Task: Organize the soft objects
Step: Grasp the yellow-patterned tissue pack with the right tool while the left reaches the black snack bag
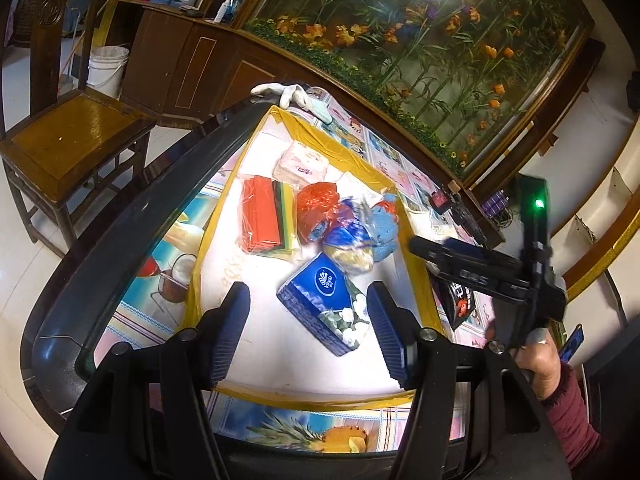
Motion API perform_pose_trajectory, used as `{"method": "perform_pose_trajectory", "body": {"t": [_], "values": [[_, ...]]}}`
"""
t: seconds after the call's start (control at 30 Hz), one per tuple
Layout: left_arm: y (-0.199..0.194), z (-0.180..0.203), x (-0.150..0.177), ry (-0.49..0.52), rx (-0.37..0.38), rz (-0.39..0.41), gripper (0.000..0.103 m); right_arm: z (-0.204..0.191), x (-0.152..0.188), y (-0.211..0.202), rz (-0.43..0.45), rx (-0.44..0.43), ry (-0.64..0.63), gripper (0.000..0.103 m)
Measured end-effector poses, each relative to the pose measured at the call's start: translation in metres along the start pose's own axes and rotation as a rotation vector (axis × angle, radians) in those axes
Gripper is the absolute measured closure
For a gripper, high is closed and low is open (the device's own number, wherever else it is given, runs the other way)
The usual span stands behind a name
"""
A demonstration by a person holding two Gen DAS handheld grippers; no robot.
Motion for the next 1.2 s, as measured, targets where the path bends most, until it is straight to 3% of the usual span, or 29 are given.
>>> {"method": "perform_pose_trajectory", "body": {"t": [0.1,0.3,0.6,0.77,0.87,1.07,1.2], "values": [[0.002,0.009,0.004,0.019,0.011,-0.011,0.044,0.039,0.021,-0.028,0.025,0.008,0.077,0.02],[0.012,0.045,0.018,0.073,0.037,-0.05,0.044,0.158,0.071,-0.065,0.029,0.137,0.282,0.017],[0.023,0.131,0.038,0.241,0.102,-0.111,0.044,0.278,0.124,-0.074,0.026,0.15,0.615,0.017],[0.046,0.18,0.053,0.283,0.149,-0.186,0.044,0.337,0.123,-0.058,0.032,0.166,0.767,0.017],[0.063,0.2,0.058,0.273,0.16,-0.235,0.044,0.359,0.111,-0.036,0.014,0.177,0.79,0.017],[0.1,0.224,0.052,0.27,0.113,-0.268,0.044,0.374,0.074,0.02,-0.047,0.227,0.697,0.016],[0.134,0.235,0.048,0.269,0.085,-0.283,0.038,0.369,0.067,0.05,-0.092,0.192,0.661,0.016]]}}
Point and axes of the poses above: each gripper's, at about its wrist camera, not at the fingertips, and y roughly the way its jaws point, z to its right, x to its underside, the point moved 9 cm from there along y, roughly the way its jaws point, and after that the axes turned 1 degree about x, right-handed, at the moved point
